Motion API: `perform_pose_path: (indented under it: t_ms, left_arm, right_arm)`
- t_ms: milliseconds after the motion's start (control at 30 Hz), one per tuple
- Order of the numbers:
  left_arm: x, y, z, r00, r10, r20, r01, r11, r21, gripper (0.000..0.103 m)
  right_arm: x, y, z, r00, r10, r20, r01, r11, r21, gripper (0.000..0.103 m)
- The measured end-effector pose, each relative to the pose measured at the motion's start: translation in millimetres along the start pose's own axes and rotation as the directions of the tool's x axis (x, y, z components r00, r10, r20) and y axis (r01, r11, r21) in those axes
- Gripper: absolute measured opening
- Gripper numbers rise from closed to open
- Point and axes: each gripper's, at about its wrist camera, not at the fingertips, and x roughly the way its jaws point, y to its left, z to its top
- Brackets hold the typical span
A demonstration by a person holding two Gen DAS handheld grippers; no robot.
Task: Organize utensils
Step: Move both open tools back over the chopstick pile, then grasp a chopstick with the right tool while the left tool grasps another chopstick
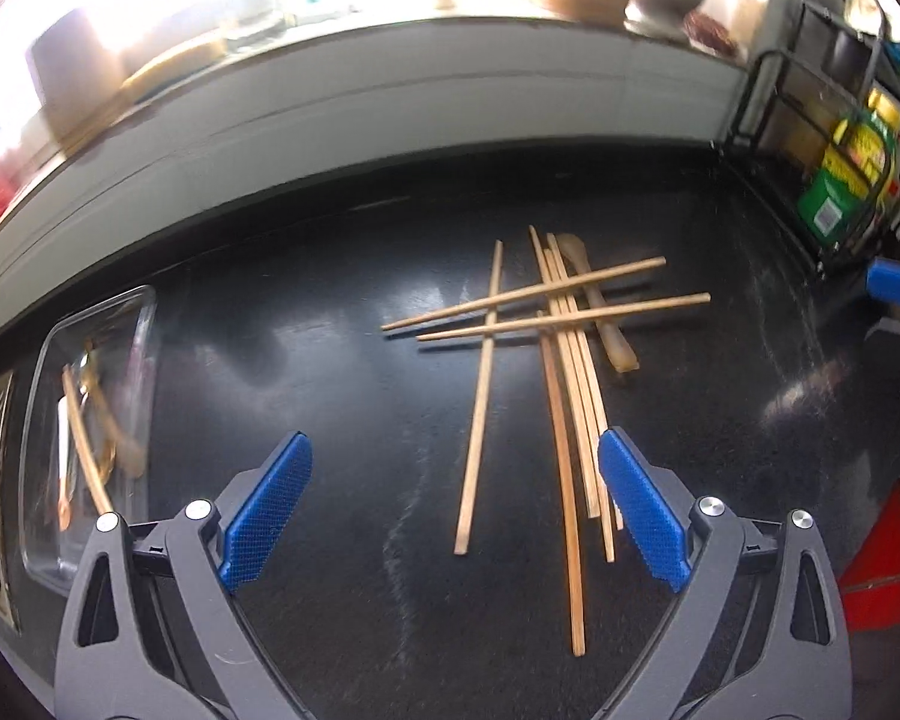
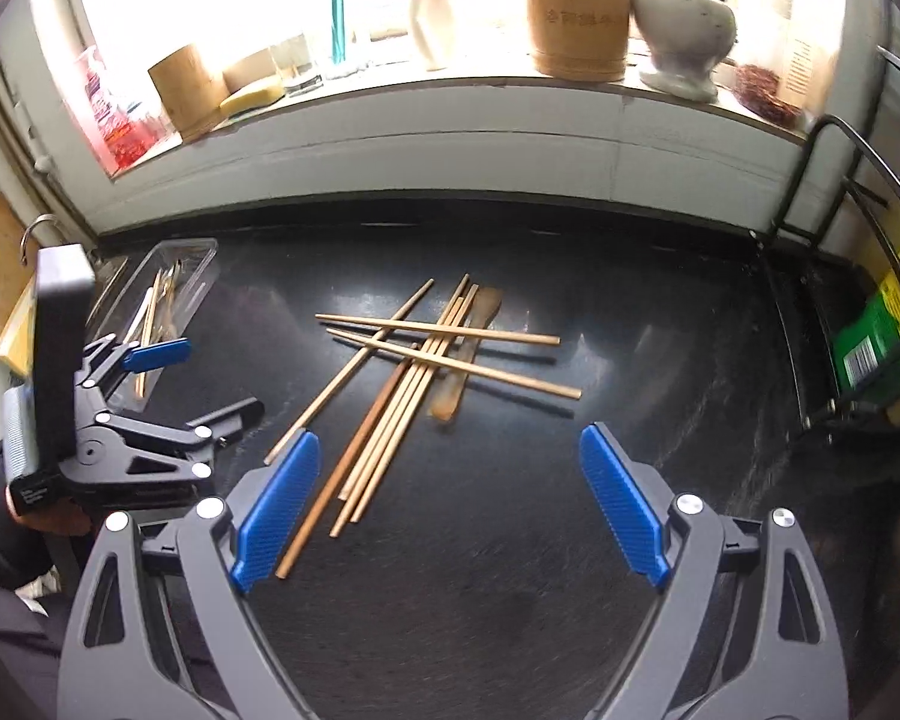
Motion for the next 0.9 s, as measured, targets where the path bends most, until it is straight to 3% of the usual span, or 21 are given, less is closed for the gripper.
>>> perform_pose_path:
  t_ms: [267,433,533,700,900]
  left_arm:
    - [45,-2,4,0.999,-0.003,-0.036,0.005,0.998,0.064,0.093]
    - [69,5,10,0.998,-0.03,-0.05,0.033,0.997,0.072,0.09]
    - [83,5,12,0.996,-0.059,-0.065,0.065,0.994,0.086,0.085]
    - [101,2,13,0.992,-0.097,-0.085,0.107,0.987,0.118,0.077]
    - [115,-2,9,0.993,-0.088,-0.084,0.1,0.985,0.142,0.073]
  right_arm:
    - [54,-17,33,0.992,0.098,-0.076,-0.108,0.984,-0.143,0.085]
    - [100,-17,57,0.983,0.11,-0.144,-0.144,0.957,-0.253,0.071]
    - [135,-13,69,0.976,0.098,-0.197,-0.166,0.916,-0.364,0.059]
    - [173,-3,77,0.961,0.087,-0.263,-0.217,0.829,-0.515,0.053]
    - [204,-1,80,0.939,0.081,-0.334,-0.272,0.771,-0.576,0.042]
